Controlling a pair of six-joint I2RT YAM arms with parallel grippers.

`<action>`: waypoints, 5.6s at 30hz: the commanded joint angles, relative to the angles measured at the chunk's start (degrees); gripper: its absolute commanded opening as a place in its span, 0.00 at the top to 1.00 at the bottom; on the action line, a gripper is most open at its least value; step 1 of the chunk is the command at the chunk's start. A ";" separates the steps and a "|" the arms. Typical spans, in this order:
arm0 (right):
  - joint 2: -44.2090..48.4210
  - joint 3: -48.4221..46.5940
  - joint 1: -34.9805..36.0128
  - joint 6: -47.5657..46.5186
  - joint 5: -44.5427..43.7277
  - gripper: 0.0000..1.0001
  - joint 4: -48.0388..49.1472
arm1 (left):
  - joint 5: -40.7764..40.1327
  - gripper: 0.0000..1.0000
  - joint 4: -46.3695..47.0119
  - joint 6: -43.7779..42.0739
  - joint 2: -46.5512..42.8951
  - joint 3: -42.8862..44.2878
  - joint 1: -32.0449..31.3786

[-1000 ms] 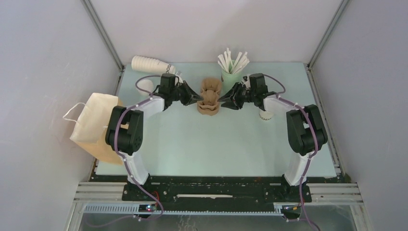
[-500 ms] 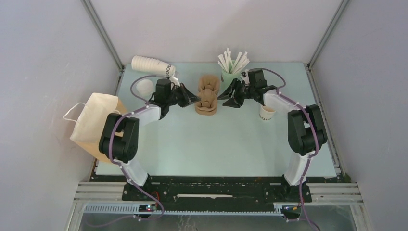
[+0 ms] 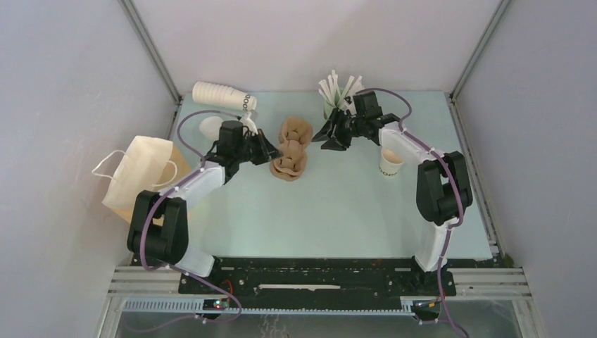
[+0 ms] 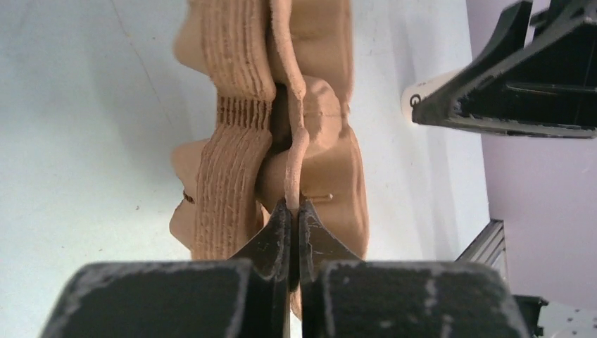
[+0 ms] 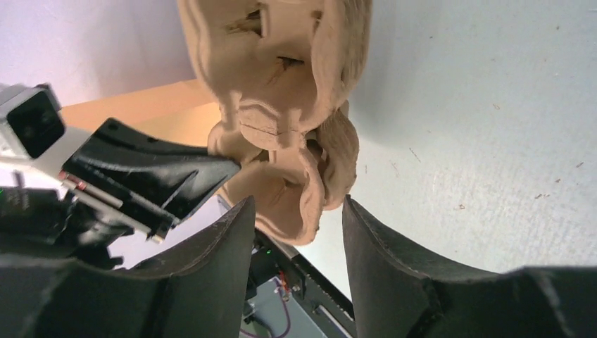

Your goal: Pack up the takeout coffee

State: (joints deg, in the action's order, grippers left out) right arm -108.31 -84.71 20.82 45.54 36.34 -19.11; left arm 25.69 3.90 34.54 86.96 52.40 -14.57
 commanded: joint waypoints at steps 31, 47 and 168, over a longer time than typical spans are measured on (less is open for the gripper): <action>-17.68 -32.62 14.85 -14.51 -29.09 0.71 -20.46 | -7.07 1.00 -9.36 -6.91 0.93 10.25 -8.68; -22.40 -38.51 17.19 -22.14 -32.16 0.62 -22.62 | -8.16 1.00 -11.64 -6.83 2.43 12.46 -9.87; -16.60 -28.14 9.24 -26.55 -5.52 0.96 -14.54 | 7.58 0.16 -18.52 -0.06 10.75 13.03 -1.83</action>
State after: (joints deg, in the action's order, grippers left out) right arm -125.49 -109.49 30.35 18.13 27.62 -35.16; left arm 32.21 -13.37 35.53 95.77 61.52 -15.88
